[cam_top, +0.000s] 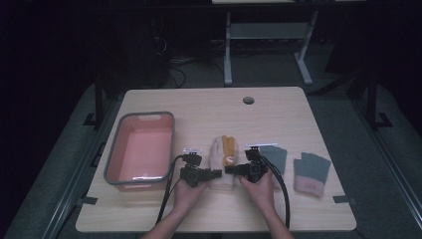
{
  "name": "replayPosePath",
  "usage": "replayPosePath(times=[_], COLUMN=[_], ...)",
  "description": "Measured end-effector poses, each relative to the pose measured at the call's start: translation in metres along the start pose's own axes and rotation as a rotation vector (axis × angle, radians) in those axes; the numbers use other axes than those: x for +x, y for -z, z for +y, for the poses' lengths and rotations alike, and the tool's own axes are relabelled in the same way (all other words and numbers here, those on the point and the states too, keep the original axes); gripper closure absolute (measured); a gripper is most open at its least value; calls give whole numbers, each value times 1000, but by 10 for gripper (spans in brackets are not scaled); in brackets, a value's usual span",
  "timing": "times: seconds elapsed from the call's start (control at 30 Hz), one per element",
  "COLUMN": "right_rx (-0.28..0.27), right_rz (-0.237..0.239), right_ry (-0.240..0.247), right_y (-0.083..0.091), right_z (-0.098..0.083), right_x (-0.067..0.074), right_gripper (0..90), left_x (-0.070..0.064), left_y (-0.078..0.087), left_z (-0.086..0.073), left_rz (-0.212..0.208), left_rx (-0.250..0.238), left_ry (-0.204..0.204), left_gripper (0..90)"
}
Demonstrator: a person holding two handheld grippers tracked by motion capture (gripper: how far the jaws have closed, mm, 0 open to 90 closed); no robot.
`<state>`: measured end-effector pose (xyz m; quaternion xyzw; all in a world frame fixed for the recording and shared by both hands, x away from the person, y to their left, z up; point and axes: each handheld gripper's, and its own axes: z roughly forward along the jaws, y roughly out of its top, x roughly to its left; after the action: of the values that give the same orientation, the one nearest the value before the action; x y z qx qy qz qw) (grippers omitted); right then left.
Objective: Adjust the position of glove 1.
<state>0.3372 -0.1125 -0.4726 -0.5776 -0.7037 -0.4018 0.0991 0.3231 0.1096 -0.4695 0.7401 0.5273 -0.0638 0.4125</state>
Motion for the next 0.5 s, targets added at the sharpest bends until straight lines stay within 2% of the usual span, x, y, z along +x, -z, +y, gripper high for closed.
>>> replayPosePath(times=[0.07,0.23,0.33,0.4,0.5], right_rx=[3,13,23,17,14], right_rz=[-1,26,51,50,57], right_ry=[-2,-32,-59,-38,-36], right_y=[-1,-4,-3,-2,-1], right_z=[0,3,4,5,5], right_x=[0,-4,-7,-7,-7], right_gripper=[708,768,796,807,817], left_x=[1,5,4,5,5], left_y=[-1,-3,-3,-2,-1], left_z=[0,2,2,2,3], left_rz=[-4,-32,-36,-43,-49], left_rx=[-3,-7,-10,-13,-20], left_ry=[8,58,60,67,71], left_gripper=[628,662,679,685,693])
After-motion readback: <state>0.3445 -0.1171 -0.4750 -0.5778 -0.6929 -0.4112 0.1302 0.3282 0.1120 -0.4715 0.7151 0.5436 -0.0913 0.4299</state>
